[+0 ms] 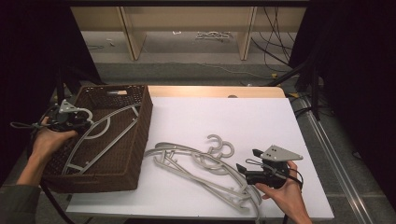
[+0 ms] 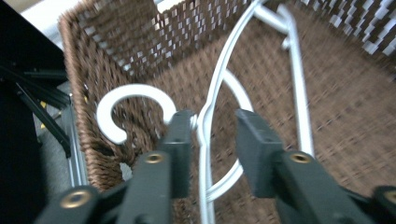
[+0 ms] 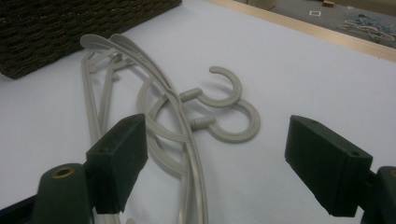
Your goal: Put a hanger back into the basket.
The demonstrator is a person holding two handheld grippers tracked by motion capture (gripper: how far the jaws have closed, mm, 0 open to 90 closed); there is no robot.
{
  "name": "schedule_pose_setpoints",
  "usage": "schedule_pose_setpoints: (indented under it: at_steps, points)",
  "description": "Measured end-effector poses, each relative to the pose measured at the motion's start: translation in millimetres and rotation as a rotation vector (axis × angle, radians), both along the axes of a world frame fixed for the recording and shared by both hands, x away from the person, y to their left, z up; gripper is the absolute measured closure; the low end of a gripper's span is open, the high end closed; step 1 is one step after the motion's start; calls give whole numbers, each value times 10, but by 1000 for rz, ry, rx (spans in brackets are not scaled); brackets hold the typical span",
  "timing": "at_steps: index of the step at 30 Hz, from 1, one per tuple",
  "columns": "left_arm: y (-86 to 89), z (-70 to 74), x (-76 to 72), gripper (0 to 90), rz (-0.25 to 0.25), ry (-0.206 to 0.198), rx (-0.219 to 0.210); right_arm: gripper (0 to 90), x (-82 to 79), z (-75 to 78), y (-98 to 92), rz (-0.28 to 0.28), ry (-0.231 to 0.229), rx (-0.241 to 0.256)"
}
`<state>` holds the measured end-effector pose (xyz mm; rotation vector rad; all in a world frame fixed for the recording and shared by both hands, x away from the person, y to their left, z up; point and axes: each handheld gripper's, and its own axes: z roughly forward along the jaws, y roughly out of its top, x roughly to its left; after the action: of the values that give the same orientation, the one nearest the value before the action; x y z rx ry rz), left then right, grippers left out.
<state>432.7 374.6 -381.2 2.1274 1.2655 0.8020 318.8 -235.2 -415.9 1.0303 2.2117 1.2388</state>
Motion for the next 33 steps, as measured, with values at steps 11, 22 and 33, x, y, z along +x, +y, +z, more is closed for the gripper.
schedule_pose_setpoints:
  at_steps: [11, 22, 33]
  points:
    - [-419, 321, -535, 298, -5, -155, -270, 221, 4, -42, 31, 13, 3, -12]
    - [-1030, 294, -950, 205, -156, -248, -455, 223, -1, -70, 55, 17, 13, -8]
    - [-1513, 56, -1306, 168, -269, -369, -570, 221, -11, -81, 78, 28, -24, 36]
